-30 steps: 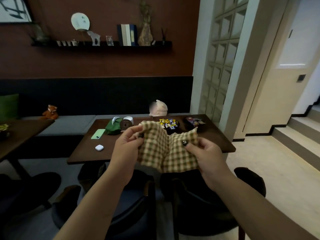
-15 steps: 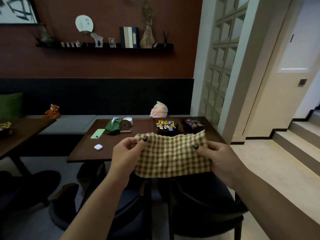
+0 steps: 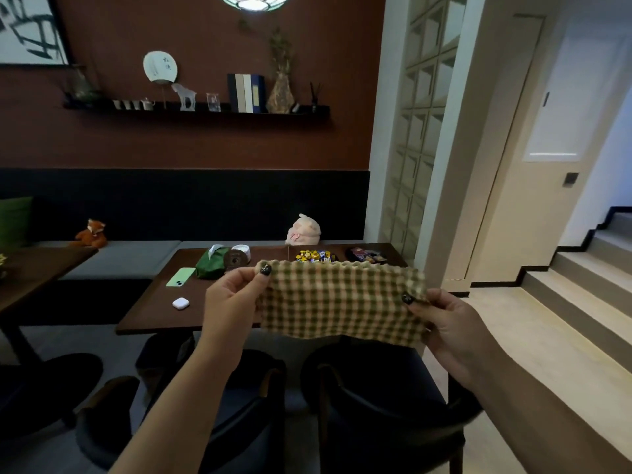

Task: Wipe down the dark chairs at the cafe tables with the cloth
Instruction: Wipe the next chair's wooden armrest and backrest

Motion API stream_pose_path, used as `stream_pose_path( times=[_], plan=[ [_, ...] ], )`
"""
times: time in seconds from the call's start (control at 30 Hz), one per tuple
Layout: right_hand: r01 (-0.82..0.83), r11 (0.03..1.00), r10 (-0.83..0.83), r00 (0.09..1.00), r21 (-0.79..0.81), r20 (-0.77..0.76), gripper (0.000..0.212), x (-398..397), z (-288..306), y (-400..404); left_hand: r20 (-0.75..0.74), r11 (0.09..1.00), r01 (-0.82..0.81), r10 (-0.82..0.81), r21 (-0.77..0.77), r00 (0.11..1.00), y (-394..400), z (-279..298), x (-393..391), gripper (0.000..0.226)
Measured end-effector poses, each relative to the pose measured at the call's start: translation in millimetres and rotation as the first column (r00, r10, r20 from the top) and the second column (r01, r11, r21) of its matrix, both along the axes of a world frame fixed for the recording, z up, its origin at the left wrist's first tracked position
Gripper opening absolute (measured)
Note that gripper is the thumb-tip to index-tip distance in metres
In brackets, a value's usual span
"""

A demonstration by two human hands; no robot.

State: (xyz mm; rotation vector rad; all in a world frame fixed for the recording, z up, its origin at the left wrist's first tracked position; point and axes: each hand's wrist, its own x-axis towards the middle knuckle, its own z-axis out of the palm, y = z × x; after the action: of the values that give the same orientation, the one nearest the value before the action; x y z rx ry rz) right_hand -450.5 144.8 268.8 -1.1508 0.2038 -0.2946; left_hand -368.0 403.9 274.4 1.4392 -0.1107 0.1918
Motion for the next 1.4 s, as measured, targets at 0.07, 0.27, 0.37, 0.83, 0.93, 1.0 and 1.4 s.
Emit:
stream_pose_path(
  times=[0.07,0.27,0.37,0.83,0.93,1.0,1.4],
  plan=[
    [-0.048,0.998,0.047,0.999,0.045,0.010,0.028,-2,0,-2,0.032,1.000,-0.013,0.012,0.023,0.999,-2,-1,-1,0.010],
    [0.037,0.999,-0.036,0.997,0.011,-0.075,0.020,-2,-3,6,0.348,0.941,-0.203,0.101,0.271,0.932,-12,-6,-7,0.015],
    [0.213,0.922,-0.271,0.951,-0.322,-0.149,0.020,-1,-4,13,0.393,0.922,-0.222,0.085,0.318,0.916,-17,-11,-12,0.015],
    [0.194,0.561,-0.415,0.907,-0.805,-0.071,0.021,9,-35,-6,-0.148,0.854,-0.081,0.181,0.513,0.972,-12,-58,7,0.016],
    [0.112,0.482,-0.445,0.886,-0.869,-0.133,0.028,15,-40,-8,-0.160,0.873,-0.071,0.168,0.483,0.973,-17,-65,2,0.016],
    [0.111,0.412,-0.439,0.894,-0.904,-0.090,0.025,16,-34,-7,-0.080,0.873,-0.084,0.139,0.481,0.987,-20,-58,-3,0.014],
    [0.252,0.410,-0.060,0.967,-0.877,0.249,0.007,-1,0,75,-0.041,0.963,0.155,-0.150,0.221,0.988,-53,-26,-30,0.007]
  ],
)
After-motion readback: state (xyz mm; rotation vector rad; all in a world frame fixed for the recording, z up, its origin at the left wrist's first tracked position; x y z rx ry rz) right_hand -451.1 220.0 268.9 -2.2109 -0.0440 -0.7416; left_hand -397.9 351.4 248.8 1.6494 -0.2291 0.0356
